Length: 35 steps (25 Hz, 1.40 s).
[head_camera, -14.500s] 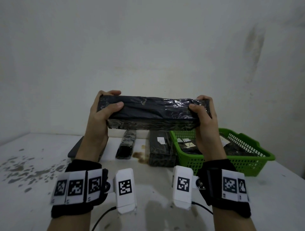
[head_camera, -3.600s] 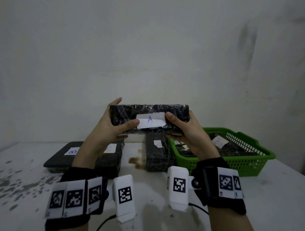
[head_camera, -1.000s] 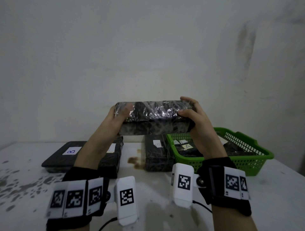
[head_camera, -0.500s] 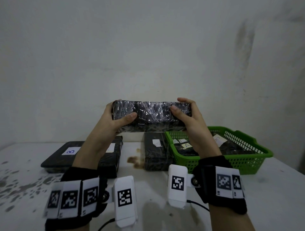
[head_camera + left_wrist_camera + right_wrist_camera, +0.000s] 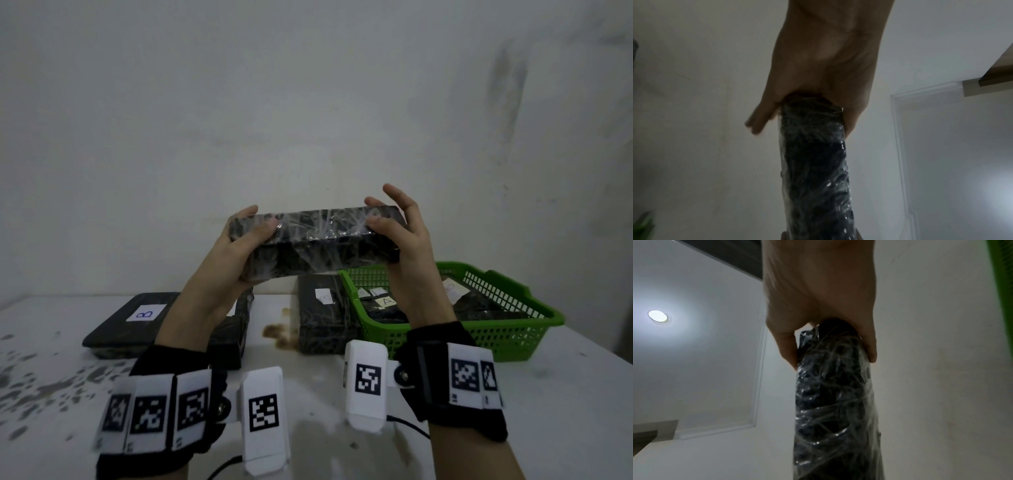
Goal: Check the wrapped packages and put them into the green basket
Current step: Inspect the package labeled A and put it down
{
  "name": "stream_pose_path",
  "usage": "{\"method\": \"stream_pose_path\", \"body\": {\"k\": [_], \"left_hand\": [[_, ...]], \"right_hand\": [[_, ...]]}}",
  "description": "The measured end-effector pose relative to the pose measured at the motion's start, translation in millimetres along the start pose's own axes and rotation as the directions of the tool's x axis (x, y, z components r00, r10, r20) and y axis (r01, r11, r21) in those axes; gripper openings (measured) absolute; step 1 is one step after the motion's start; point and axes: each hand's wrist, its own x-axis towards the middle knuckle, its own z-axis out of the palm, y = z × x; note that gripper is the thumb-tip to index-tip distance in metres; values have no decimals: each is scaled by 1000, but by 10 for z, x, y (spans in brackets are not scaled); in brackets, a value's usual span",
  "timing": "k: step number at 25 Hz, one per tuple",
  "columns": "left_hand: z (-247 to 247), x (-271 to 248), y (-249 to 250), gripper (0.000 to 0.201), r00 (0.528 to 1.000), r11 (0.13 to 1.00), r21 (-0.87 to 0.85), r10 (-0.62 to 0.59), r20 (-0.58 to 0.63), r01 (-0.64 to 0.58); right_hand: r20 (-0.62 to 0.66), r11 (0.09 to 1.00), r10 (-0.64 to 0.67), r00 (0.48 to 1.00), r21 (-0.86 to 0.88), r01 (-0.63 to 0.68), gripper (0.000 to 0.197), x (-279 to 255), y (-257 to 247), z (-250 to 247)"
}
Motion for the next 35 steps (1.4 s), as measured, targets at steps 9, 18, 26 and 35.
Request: {"method": "stream_pose_path", "body": {"k": [9, 18, 26, 35], "left_hand": [[-105, -33, -10, 36, 979, 976, 78, 201, 45, -204], [-138, 2, -65, 110, 994, 978, 179, 112, 5, -111], [-139, -39, 16, 106, 963, 953, 175, 263, -67, -248], [150, -44, -35, 84, 935, 793, 526, 353, 17, -309]], "right_hand": [[93, 978, 184, 978, -112, -174, 38, -25, 51, -71], [119, 996, 82, 989, -32, -79, 91, -7, -21, -172], [0, 933, 296, 955, -216, -289, 71, 12, 106, -63], [237, 618, 279, 930, -786, 15, 116, -64, 433, 210]]}}
